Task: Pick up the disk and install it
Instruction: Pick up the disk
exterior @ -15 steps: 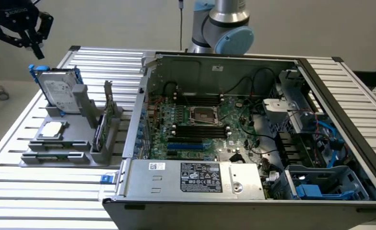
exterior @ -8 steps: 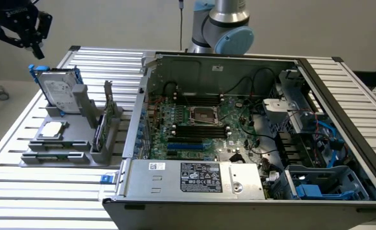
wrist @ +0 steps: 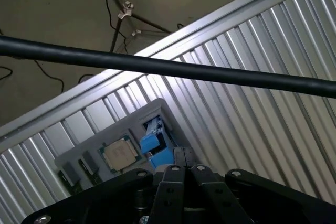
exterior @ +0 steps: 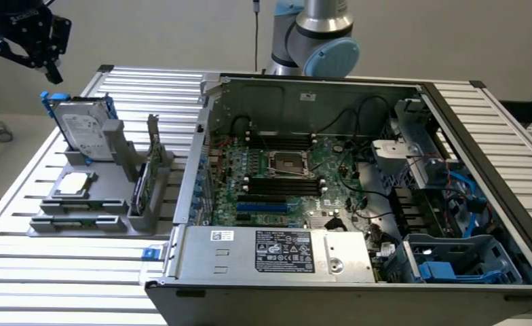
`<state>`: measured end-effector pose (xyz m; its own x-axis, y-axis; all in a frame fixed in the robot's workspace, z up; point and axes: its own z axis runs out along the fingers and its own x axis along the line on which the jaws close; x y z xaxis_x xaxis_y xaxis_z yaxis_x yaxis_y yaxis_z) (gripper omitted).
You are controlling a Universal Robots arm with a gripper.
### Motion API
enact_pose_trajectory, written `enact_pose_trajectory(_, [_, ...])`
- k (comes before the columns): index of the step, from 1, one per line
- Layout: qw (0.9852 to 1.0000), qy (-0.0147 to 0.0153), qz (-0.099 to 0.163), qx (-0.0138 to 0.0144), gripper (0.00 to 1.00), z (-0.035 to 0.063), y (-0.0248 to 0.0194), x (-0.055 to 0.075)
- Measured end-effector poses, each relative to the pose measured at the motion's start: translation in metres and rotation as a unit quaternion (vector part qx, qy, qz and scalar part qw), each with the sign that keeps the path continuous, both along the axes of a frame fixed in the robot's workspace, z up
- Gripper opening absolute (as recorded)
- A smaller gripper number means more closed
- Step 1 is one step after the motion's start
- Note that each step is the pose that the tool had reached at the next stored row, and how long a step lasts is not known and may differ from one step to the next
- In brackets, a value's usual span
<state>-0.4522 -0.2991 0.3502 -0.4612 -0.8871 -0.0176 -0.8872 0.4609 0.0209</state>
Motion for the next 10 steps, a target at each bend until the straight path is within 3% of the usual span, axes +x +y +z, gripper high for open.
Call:
enact_pose_trajectory(5, [0.999, -0.0022, 0.045, -0.0011, 0.11, -0.0001, 0.0, 0.0])
enact_pose_trajectory(10, [0.9958, -0.005, 0.091, -0.0031, 0.11, -0.0001, 0.0, 0.0001])
